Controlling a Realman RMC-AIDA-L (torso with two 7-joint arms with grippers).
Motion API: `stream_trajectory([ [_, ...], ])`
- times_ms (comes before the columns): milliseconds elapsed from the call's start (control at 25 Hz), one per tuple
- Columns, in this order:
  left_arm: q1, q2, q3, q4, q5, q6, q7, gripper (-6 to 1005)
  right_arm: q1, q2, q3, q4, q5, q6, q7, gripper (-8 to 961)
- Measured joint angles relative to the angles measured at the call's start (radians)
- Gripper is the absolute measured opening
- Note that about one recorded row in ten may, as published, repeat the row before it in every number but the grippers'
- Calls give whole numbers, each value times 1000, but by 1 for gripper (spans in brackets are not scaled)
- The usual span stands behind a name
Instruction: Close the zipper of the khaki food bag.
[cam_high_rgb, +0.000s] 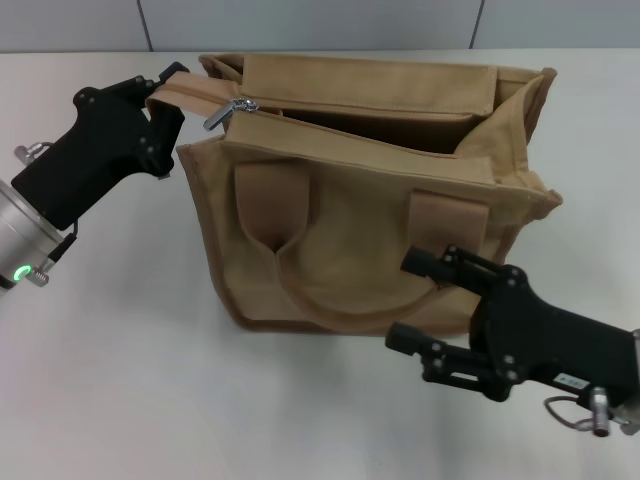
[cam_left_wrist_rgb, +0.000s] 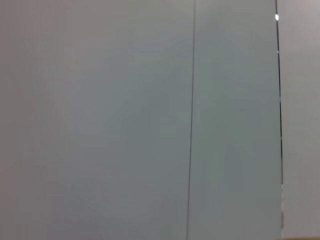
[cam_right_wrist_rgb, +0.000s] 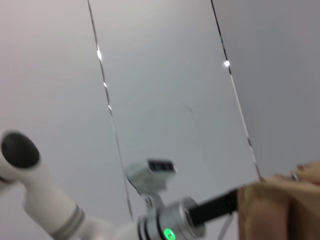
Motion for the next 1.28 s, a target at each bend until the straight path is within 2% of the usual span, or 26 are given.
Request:
stream_trajectory([
  [160,-14,0,3,16,6,19,-107,18,4,-4,33,-7,1,-74,53,784],
  [240,-22,-1,3,19,6,39,-138,18,19,-2,172,-5,1,-118,199,784],
  [320,-31,-3,1,19,2,66,-158,18,42,-1,233,-1,1,-114,326,783],
  [400,-39,-3,-1,18,0,94,-171,18,65,-1,249,1,1,-112,414,783],
  [520,-56,-4,2,10,0,126,-179,19,121,0,253,6,1,-105,560,784],
  [720,-86,-6,2,-17,0,144,-179,19,192,1,246,30,-2,-71,652,783],
  [1000,-112,-7,4,-50,1,171,-179,19,253,2,247,53,-4,17,732,784],
  [1280,-125,-7,4,-60,1,173,-171,19,285,2,244,74,-8,44,743,783],
])
